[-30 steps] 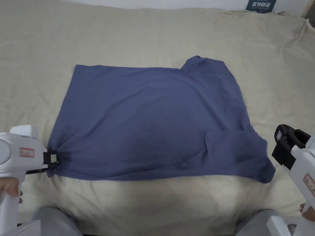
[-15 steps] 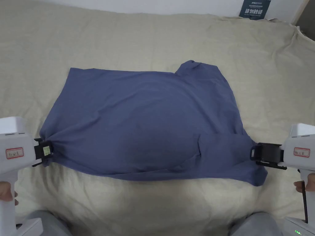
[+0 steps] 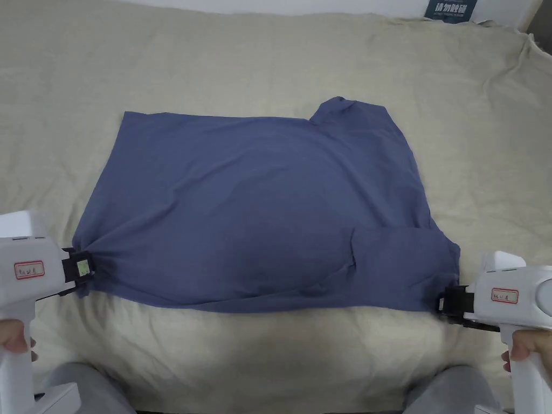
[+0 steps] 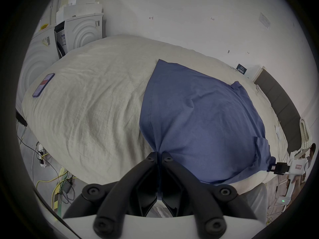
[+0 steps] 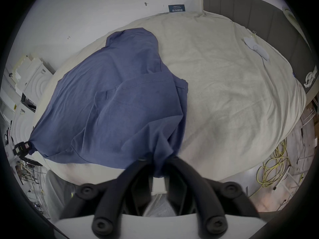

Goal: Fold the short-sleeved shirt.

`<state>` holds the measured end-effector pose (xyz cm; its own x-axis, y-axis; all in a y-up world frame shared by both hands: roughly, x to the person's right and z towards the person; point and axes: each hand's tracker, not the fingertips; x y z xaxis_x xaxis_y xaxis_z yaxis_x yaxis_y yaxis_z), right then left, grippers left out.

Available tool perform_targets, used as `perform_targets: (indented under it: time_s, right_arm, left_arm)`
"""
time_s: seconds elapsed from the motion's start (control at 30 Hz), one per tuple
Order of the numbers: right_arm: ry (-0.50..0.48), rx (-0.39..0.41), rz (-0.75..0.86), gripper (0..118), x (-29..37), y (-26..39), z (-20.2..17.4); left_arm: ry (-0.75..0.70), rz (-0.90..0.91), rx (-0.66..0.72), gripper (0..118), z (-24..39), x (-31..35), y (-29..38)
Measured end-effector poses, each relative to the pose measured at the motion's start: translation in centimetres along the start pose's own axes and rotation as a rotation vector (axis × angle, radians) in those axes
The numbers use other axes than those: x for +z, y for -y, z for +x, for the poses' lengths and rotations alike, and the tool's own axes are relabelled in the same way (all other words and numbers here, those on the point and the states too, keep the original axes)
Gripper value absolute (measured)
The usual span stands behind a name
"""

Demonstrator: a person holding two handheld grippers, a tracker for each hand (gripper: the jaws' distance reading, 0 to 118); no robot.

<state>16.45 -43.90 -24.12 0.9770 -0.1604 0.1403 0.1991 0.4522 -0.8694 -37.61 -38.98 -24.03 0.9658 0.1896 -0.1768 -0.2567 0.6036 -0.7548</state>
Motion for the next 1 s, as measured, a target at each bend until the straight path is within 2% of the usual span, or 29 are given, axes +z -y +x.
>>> perform_targets:
  time_s: [0.03,0.2,0.33,0.43,0.6,0.77,1.0]
  right_arm:
    - [0.002,0.014,0.004,7,0.1,0.0,-0.1]
    - [-0.013,0.029,0.013,4,1.3,0.0,-0.2]
    - [-0.097,-0.01,0.045,4,3.6,-1.0,0.5]
    - [-0.15,-0.044,0.078,4,5.3,-2.7,1.1]
    - [-0.16,-0.062,0.138,4,6.8,-6.5,0.4]
    - [-0.124,-0.054,0.177,4,5.2,-11.8,-1.1]
    - [-0.014,0.011,0.161,4,-0.3,-18.7,-3.5]
  left_arm:
    - [-0.002,-0.002,0.001,0,-0.1,-0.1,0.0]
    - [0.004,-0.01,0.023,0,-0.3,-0.1,0.0]
    - [0.056,-0.019,0.068,0,-0.9,0.6,-0.8]
    - [0.138,-0.002,0.188,0,-2.1,1.0,-2.6]
    - [0.151,0.044,0.243,0,-2.1,0.9,-6.0]
    - [0.137,0.062,0.258,0,-0.6,-1.2,-9.7]
    - [0.05,0.018,0.255,0,0.5,-7.6,-14.4]
